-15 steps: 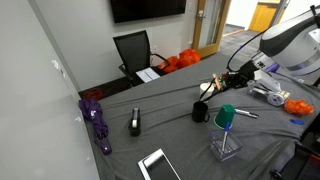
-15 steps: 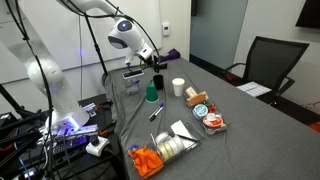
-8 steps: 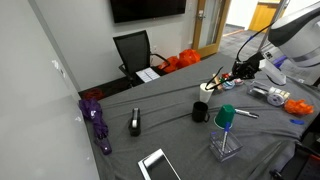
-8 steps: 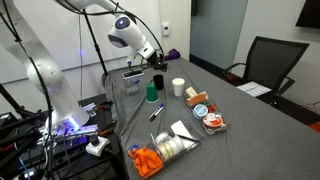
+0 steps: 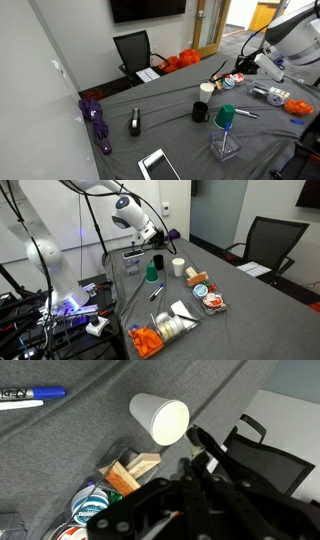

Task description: Move the tongs to the white cup

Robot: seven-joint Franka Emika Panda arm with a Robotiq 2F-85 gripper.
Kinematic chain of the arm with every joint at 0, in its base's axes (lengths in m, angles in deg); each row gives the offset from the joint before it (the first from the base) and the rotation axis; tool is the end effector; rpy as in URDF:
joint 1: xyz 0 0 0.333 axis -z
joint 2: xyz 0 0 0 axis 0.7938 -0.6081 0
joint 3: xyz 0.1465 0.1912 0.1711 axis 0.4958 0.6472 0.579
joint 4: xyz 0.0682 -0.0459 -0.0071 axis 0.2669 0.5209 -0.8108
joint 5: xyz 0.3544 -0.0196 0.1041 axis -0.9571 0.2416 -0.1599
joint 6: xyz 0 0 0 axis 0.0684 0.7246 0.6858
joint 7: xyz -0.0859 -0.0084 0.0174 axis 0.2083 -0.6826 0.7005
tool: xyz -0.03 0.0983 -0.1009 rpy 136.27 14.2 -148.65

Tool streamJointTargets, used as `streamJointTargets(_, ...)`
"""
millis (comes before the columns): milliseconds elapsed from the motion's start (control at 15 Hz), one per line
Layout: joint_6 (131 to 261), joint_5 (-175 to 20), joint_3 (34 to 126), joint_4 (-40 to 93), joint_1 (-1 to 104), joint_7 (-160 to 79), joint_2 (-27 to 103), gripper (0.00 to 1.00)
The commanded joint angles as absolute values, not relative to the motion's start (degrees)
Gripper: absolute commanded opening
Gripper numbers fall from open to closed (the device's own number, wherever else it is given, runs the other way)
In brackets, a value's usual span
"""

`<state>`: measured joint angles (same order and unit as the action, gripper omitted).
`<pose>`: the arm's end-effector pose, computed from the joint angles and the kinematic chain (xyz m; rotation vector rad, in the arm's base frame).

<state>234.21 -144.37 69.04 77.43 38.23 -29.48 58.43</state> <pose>0.4830 -0.0664 0.3143 -2.3342 1.2258 -0.7024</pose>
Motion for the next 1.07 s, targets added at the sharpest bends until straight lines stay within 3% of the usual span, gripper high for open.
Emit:
streamJointTargets(0,237.3,-145.7,69.5,72.7,37.7,-34.1,51.1,0.01)
streamJointTargets(467,234.5,-142.9,69.1,65.7,36.7,-44.9,41.7,0.01)
streamJointTargets(600,234.9,-138.3,75.1,64.7,42.2,-49.6,40.1,0.01)
streamJointTargets(667,233.7,-137.4,70.8,64.1,37.8,-51.3,39.0,0.01)
streamJointTargets(1000,231.2,-127.0,67.8,62.7,35.4,-62.4,35.5,0.01)
